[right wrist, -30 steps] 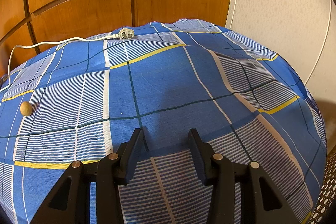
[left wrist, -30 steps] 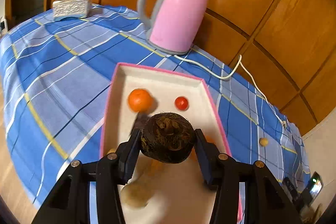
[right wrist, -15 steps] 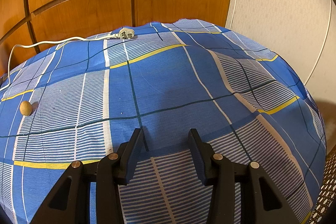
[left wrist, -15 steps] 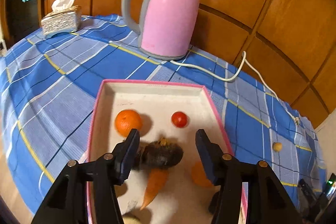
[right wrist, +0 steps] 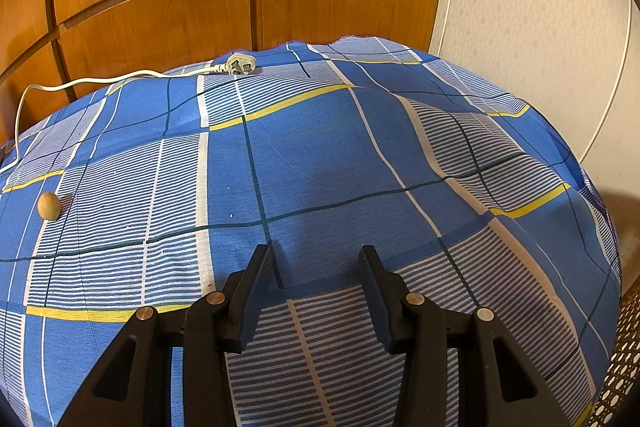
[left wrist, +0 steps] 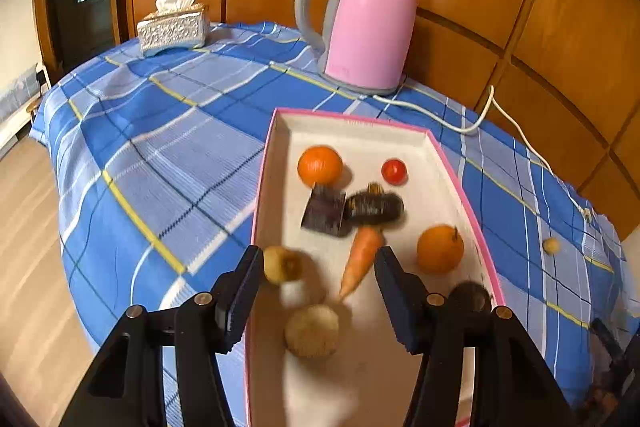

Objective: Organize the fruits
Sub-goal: 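Lift the left gripper away from the tray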

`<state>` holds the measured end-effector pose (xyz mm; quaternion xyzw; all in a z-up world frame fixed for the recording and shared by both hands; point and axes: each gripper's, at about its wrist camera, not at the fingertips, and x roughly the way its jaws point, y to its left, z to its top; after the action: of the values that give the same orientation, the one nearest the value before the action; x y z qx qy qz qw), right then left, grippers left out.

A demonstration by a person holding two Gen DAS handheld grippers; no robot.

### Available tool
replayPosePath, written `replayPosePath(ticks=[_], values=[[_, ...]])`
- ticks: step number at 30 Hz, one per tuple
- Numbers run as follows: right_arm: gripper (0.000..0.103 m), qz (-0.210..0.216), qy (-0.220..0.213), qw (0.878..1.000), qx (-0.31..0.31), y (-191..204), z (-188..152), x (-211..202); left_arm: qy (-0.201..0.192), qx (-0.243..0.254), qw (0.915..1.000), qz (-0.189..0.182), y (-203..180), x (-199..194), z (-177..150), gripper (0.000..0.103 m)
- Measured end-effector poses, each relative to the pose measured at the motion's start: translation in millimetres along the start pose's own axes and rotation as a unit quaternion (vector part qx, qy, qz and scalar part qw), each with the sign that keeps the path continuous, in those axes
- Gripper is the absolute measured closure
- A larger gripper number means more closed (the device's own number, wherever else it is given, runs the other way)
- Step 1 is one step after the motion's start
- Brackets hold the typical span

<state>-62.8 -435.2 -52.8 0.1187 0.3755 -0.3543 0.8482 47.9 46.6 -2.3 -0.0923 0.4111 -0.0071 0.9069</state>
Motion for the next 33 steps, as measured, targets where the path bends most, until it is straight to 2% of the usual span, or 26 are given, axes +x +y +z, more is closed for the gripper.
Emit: replayPosePath(ticks=[6,33], values=[[0.057,-0.003,0.001,1.0,-0.003,0,0,0,0.001,0.009,1.0,-0.004,-6,-2,-9,0.036],[0.058,-0.008,0.007,1.0,-0.012,3,1,0,0.01,0.005,0.9999,-0.013,-3,-3,-22,0.035]])
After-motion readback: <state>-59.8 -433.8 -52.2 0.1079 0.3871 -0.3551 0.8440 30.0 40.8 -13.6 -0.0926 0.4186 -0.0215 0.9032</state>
